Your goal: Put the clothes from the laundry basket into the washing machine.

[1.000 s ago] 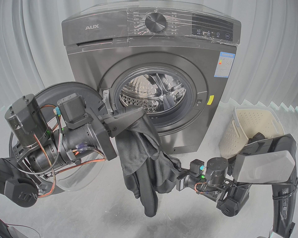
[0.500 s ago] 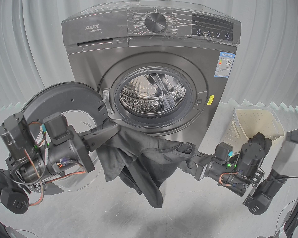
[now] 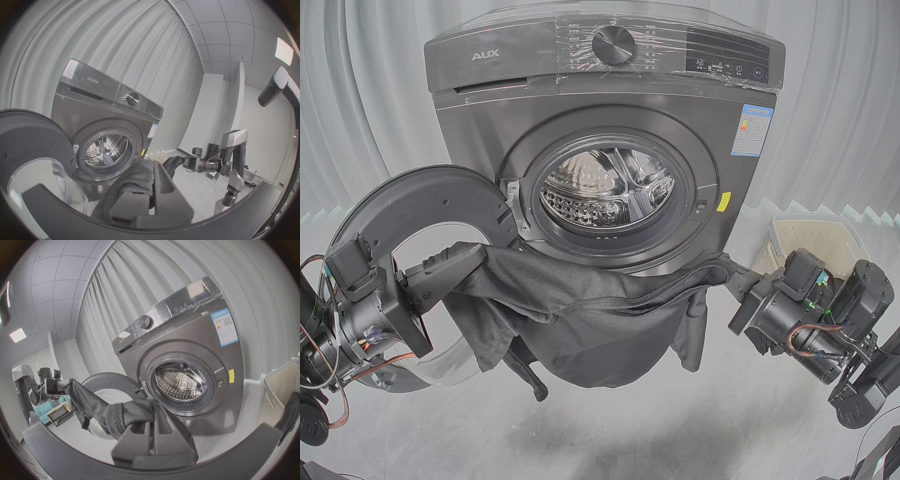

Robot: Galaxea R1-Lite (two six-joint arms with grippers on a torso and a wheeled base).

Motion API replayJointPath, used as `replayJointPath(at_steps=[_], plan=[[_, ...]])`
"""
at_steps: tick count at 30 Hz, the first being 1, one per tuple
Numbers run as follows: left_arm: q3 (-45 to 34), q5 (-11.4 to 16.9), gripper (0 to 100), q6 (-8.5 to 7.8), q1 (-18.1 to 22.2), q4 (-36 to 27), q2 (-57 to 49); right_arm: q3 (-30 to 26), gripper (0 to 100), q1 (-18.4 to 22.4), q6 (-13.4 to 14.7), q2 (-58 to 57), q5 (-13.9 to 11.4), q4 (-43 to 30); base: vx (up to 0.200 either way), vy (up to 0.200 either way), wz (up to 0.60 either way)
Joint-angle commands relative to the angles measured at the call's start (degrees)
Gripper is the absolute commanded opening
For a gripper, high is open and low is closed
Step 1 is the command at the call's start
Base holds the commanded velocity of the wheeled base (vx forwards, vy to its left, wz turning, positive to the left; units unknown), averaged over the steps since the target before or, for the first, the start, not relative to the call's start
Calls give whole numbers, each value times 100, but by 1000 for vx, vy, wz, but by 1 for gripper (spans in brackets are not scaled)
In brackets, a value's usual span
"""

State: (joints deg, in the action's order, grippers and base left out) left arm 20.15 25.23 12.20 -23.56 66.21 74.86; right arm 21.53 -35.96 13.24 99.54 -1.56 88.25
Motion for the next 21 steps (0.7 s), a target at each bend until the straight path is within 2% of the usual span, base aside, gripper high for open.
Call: replayJointPath(at_steps=[1, 4, 8, 13, 21], plan=[[-29, -10, 0, -51, 344, 24, 204, 264, 0, -25, -23, -136, 191, -1, 0, 0, 0], [-46, -10, 0, -60, 370, 15, 283, 273, 0, 1, -49, -154, 218, -1, 0, 0, 0], [-99, -27, 0, -78, 440, 24, 318, 238, 0, 151, -427, -171, 200, 8, 0, 0, 0], [-73, -19, 0, -69, 555, 24, 318, 264, 0, 248, -454, -277, 191, -9, 0, 0, 0], [-108, -19, 0, -69, 660, 15, 354, 308, 0, 661, -480, -338, 77, -9, 0, 0, 0]])
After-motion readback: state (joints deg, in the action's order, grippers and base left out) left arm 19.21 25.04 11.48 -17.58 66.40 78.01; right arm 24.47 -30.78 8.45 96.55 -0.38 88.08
